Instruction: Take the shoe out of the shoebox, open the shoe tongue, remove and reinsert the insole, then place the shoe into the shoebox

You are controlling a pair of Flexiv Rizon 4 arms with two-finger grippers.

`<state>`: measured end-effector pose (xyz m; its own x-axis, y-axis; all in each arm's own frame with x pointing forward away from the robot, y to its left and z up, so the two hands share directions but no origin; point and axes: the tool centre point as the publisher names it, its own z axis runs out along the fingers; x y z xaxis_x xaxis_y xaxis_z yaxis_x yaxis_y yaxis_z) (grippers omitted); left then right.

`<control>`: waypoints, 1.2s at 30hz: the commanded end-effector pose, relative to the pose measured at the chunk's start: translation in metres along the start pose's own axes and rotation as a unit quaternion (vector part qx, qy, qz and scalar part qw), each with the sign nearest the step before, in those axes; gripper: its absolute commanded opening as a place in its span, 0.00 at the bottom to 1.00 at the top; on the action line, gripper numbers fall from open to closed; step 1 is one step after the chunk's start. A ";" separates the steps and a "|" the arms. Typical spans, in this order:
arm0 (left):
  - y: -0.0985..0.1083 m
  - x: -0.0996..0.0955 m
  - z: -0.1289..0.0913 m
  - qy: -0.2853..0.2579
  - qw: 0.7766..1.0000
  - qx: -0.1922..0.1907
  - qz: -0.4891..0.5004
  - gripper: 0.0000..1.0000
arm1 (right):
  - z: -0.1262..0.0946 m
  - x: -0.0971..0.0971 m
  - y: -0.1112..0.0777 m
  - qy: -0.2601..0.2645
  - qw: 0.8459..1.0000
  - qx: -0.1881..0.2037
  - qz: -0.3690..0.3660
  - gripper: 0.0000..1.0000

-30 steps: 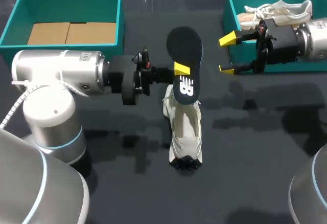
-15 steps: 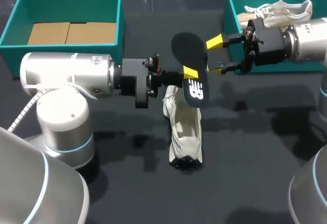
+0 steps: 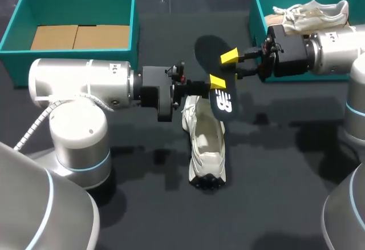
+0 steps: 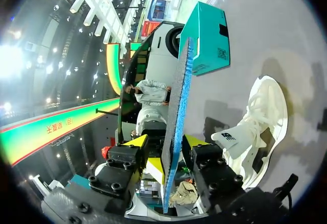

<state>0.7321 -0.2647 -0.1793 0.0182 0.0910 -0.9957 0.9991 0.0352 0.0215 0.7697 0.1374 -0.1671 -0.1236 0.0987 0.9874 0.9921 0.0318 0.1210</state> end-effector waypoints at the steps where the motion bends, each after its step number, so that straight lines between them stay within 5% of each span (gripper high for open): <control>1: -0.001 0.001 0.005 0.000 1.000 -0.003 0.002 0.00 | 0.003 -0.002 0.000 0.001 1.000 -0.002 0.003 0.32; 8: -0.002 0.001 0.008 0.002 1.000 -0.003 0.007 0.00 | 0.003 -0.003 -0.001 0.006 1.000 -0.007 0.005 0.24; 11: -0.002 0.002 0.008 0.002 1.000 -0.003 0.008 0.00 | 0.004 -0.003 -0.002 0.007 1.000 -0.008 0.004 0.00; 18: -0.002 0.003 0.008 0.003 1.000 -0.006 0.005 0.00 | 0.006 -0.002 -0.002 0.008 1.000 -0.006 0.002 0.00; 19: -0.003 0.002 0.006 0.002 1.000 -0.005 0.004 0.08 | 0.006 -0.002 -0.002 0.008 1.000 -0.006 0.001 0.00; 20: -0.004 0.000 0.004 0.001 1.000 -0.004 0.002 0.43 | 0.006 -0.002 -0.002 0.008 1.000 -0.006 0.002 0.00; 21: -0.005 -0.002 -0.001 -0.001 1.000 -0.001 -0.002 1.00 | 0.006 -0.002 -0.002 0.009 1.000 -0.006 0.003 0.00; 29: -0.004 -0.024 -0.062 0.017 0.999 0.004 -0.033 1.00 | 0.000 -0.011 -0.009 0.016 1.000 -0.002 0.012 0.00; 34: 0.003 -0.031 -0.097 0.126 0.992 0.013 -0.002 1.00 | -0.001 -0.016 -0.014 0.019 1.000 -0.003 0.017 0.00; 36: 0.003 -0.031 -0.097 0.126 0.992 0.013 -0.002 1.00 | -0.001 -0.018 -0.016 0.022 1.000 -0.004 0.019 0.00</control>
<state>0.7322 -0.2132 -0.1556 -0.0185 0.1985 -0.9799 0.9993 0.0347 -0.0118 0.7589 0.1339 -0.1837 -0.0859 0.0603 0.9945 0.9961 0.0268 0.0845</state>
